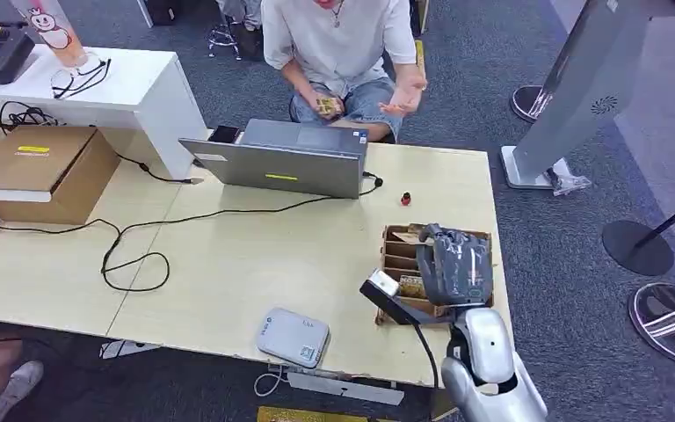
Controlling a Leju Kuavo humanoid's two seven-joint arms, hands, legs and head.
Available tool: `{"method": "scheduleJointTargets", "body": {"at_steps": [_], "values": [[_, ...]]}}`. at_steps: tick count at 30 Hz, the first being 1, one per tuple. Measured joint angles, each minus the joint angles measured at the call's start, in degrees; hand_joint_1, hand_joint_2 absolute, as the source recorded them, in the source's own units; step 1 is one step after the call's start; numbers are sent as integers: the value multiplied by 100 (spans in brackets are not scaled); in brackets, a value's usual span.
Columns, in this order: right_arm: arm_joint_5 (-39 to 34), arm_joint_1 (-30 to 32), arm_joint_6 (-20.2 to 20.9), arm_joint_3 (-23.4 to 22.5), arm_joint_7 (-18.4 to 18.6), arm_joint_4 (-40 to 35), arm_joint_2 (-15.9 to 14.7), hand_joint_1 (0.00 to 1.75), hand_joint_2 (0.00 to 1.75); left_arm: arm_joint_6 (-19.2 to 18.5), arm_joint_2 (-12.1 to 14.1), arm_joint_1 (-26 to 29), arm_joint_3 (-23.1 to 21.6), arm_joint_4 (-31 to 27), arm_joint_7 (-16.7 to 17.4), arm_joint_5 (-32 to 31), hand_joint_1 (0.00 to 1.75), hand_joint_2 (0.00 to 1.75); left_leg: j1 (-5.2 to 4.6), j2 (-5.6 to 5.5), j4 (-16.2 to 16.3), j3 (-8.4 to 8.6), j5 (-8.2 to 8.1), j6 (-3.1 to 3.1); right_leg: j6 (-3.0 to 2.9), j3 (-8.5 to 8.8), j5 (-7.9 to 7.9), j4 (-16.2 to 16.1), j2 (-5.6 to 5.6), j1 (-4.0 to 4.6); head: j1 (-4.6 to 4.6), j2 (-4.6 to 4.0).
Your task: Pass the card to the sensor for recognition and then transmit it.
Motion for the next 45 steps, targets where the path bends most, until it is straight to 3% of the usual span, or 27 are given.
{"method": "scheduleJointTargets", "body": {"at_steps": [13,20,31,45], "values": [[4,151,-72,0,-70,-438,-7,175,175,11,-2,1,0,0,-9,0,0,0,0,0,0,0,0,0,0,0,0,0,0,0,0,0],[-61,188,-312,0,-273,-588,-7,175,175,39,-9,1,0,0,-11,0,0,0,0,0,0,-1,0,0,0,0,0,0,0,0,0,0],[-232,172,-826,4,-575,-571,4,175,175,74,-48,1,0,0,-9,-15,0,0,0,0,0,-2,0,0,0,0,0,0,-1,0,0,0],[-315,-85,-1027,98,-660,-278,147,175,175,61,-57,-4,0,0,37,-87,0,0,0,0,0,-2,0,0,0,0,0,0,0,0,2,0]]}}
